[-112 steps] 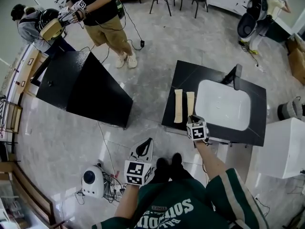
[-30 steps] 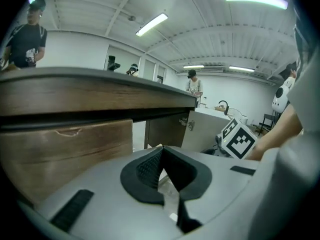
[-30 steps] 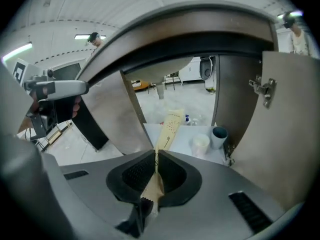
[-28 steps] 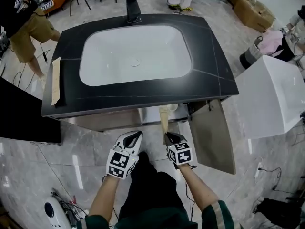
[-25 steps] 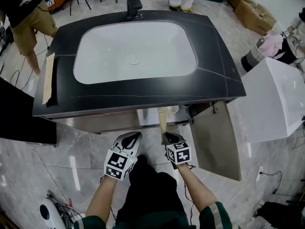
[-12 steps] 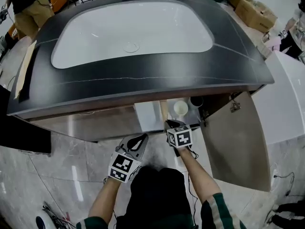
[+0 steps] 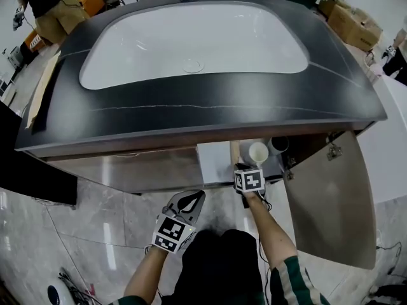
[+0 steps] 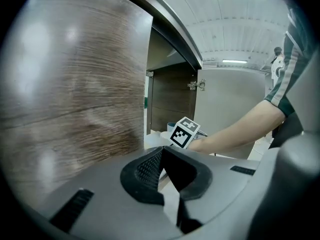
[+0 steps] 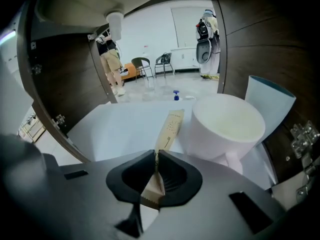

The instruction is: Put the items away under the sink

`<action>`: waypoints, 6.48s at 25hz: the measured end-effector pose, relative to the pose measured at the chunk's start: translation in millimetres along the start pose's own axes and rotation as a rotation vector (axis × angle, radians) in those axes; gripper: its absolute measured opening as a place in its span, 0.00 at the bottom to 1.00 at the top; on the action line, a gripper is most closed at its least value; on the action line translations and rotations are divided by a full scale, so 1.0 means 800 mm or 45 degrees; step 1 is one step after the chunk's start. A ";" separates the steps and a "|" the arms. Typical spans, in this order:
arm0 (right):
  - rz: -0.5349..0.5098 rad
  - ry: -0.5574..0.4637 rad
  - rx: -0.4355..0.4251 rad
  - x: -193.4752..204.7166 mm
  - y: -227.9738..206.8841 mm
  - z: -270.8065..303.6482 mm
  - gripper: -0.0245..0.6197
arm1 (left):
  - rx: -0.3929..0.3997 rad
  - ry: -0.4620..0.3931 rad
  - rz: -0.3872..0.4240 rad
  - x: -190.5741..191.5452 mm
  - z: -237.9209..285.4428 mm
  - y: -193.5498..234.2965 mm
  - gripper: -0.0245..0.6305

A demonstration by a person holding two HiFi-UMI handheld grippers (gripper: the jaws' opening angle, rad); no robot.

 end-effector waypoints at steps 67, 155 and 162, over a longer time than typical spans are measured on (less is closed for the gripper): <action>-0.152 -0.690 -0.086 -0.412 0.231 -0.943 0.12 | -0.137 -0.098 -0.075 -0.644 -0.438 -0.321 0.05; -0.372 -0.048 -0.155 -0.615 0.572 -0.434 0.10 | -0.416 -0.046 -0.401 -0.540 -0.677 0.212 0.05; -0.357 -0.094 -0.145 -0.595 0.545 -0.494 0.10 | -0.364 -0.056 -0.359 -0.554 -0.658 0.161 0.05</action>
Point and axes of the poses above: the fingertips, and each gripper's own axes: z forward along the fingers, y to its left, x out of its underside, the point moved 4 cm from there along -z, backward along the fingers, and after that the axes turned 10 degrees about -z, right-handed, at the moved point
